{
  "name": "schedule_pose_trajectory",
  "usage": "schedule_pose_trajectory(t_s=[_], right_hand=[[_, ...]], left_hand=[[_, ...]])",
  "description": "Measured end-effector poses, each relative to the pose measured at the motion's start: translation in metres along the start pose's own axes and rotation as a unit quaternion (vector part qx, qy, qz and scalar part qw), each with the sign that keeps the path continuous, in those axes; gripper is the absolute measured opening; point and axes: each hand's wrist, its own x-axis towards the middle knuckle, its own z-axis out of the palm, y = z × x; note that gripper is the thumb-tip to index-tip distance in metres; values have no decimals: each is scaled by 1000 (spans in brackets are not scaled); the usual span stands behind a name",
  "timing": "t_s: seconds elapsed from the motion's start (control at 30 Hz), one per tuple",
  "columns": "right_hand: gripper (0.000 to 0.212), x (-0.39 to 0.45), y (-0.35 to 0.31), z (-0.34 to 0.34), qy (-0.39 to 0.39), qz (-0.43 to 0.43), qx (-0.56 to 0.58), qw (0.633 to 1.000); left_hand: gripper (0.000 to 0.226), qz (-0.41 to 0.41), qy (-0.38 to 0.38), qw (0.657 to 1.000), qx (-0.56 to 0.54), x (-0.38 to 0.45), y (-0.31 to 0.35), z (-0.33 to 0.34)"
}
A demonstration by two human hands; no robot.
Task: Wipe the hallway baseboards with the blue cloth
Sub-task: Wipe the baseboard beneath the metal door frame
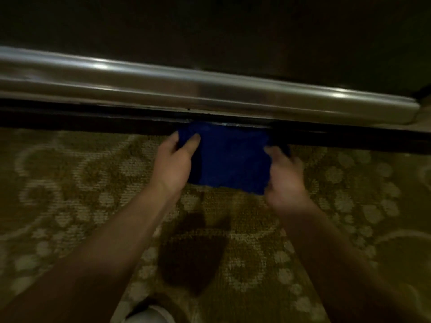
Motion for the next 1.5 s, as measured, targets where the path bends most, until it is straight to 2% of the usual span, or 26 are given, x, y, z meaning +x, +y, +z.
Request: schedule_pose_trajectory(t_s=[0.07, 0.13, 0.2, 0.27, 0.37, 0.43, 0.5, 0.53, 0.6, 0.67, 0.73, 0.77, 0.83, 0.87, 0.93, 1.0, 1.03, 1.07, 1.13, 1.2, 1.27, 1.33, 1.4, 1.43, 1.5], right_hand=[[15, -2, -12, -3, 75, -94, -17, 993], [6, 6, -15, 4, 167, -183, -77, 966], [27, 12, -7, 21, 216, -211, -133, 944], [39, 7, 8, 40, 199, -225, -164, 940], [20, -9, 26, 58, 128, -328, -281, 893], [15, -7, 27, 54, 99, -337, -295, 889], [33, 0, 16, 40, 131, -311, -201, 919], [42, 4, 10, 33, 168, -306, -159, 924], [46, 3, 9, 36, 197, -311, -168, 914], [35, -8, 16, 60, 158, -326, -272, 891], [12, -23, 22, 81, 101, -331, -377, 859], [8, -26, 21, 83, 78, -334, -392, 854], [11, -20, 15, 69, 51, -329, -376, 865], [18, -13, 9, 57, 68, -321, -358, 874], [28, -5, -3, 35, 151, -305, -306, 889], [30, -4, -5, 37, 212, -278, -264, 899], [31, -9, -1, 48, 221, -271, -282, 893], [29, -17, 5, 62, 211, -281, -324, 878], [14, -33, 19, 88, 141, -336, -405, 838], [9, -35, 23, 91, 84, -367, -429, 821], [10, -26, 12, 74, 70, -365, -430, 823], [12, -13, 0, 50, 79, -326, -380, 862], [17, 0, -8, 34, 125, -275, -259, 917], [16, 4, -9, 32, 159, -261, -212, 928], [15, 1, -8, 43, 208, -257, -170, 928]], left_hand=[[13, -3, -25, 999, 29, -1, -1, 10], [24, -5, -49, 996, 75, 2, -6, 13], [25, -9, -58, 995, 84, 8, -7, 8], [24, -21, -55, 996, 68, 13, -9, 0], [21, -5, -42, 996, 81, 17, -10, -6], [21, 4, -34, 996, 82, 17, -13, -6], [21, 1, -30, 997, 73, 17, -14, -4], [22, -5, -33, 997, 65, 18, -14, -3], [21, -13, -35, 998, 54, 19, -16, -4], [16, -10, -32, 998, 48, 21, -16, -5], [14, -21, -13, 999, 38, 23, -17, -5], [15, -23, -7, 999, 36, 23, -17, -6], [15, -8, -18, 999, 46, 22, -19, -9], [16, 0, -27, 998, 53, 21, -18, -9], [20, -6, -37, 998, 49, 19, -17, -7], [21, -11, -41, 998, 47, 19, -17, -8], [19, -8, -40, 998, 50, 19, -17, -8], [16, -6, -35, 998, 49, 20, -17, -9], [11, -12, -19, 999, 42, 23, -17, -9], [10, -15, -12, 999, 42, 22, -18, -9], [13, 0, -17, 999, 46, 23, -19, -10], [17, 5, -32, 998, 55, 20, -16, -10], [19, -4, -54, 997, 46, 18, -15, -13], [20, -13, -57, 997, 42, 18, -15, -14], [22, -21, -52, 998, 35, 17, -12, -13]])
